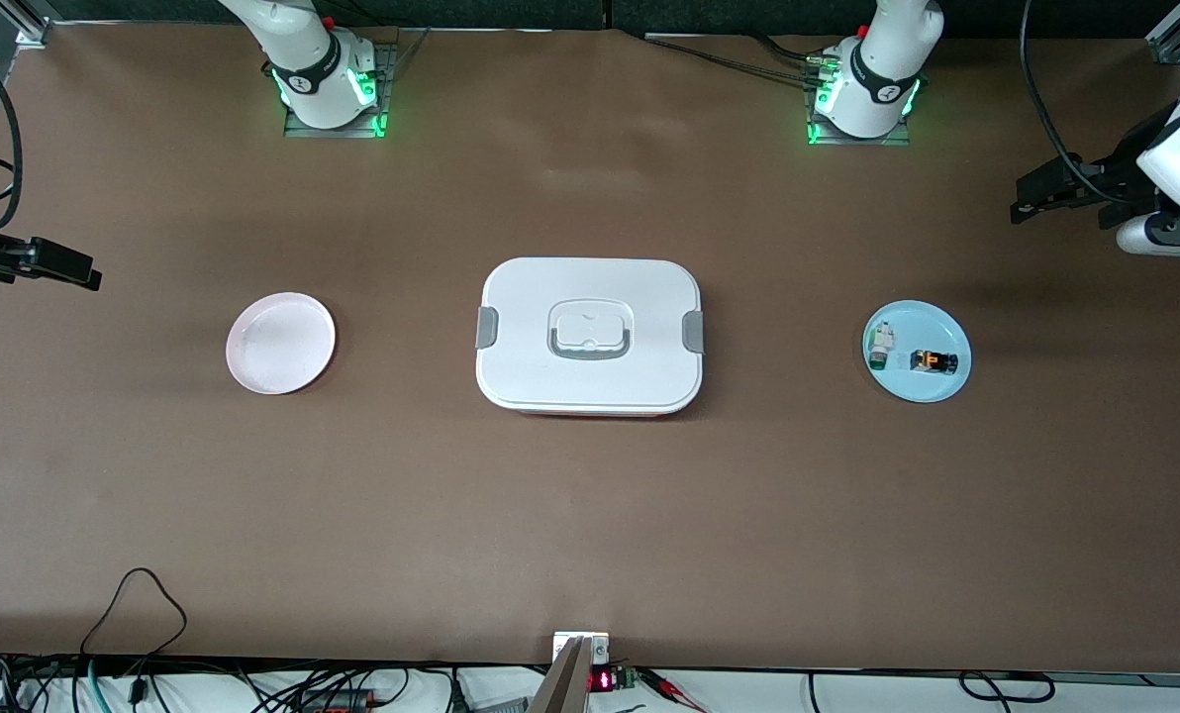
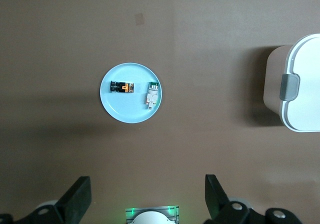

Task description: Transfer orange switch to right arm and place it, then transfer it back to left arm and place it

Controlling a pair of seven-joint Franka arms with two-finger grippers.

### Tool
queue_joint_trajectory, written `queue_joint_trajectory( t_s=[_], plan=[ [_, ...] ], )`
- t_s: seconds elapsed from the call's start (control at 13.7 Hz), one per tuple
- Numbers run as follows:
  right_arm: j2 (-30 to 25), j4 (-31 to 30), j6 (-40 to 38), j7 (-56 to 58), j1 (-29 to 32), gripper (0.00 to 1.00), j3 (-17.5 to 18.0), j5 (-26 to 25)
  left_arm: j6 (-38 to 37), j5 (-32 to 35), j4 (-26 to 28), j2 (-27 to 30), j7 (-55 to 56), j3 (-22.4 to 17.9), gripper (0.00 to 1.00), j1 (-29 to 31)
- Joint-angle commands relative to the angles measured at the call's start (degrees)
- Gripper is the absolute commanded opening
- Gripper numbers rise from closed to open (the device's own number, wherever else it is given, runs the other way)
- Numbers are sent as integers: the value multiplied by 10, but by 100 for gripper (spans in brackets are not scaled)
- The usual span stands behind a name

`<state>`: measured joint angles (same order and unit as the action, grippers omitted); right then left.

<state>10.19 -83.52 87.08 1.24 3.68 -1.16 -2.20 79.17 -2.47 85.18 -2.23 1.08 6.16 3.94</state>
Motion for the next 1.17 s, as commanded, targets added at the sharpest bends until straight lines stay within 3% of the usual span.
queue_joint_trajectory(
  t_s=[0.0,0.8,0.95,1.1],
  plan=[
    [-5,6,-7,69,3,100,1,11,-16,1,-12,-15,-10,0,100,4],
    [-10,6,-6,3,10,100,-9,2,-7,42,-3,-120,-13,1,100,20],
    [-21,6,-8,7,9,100,-7,3,22,43,8,-141,-13,3,100,18],
    [-23,6,-9,20,9,100,-8,3,83,44,52,-143,-14,3,100,18]
  ],
)
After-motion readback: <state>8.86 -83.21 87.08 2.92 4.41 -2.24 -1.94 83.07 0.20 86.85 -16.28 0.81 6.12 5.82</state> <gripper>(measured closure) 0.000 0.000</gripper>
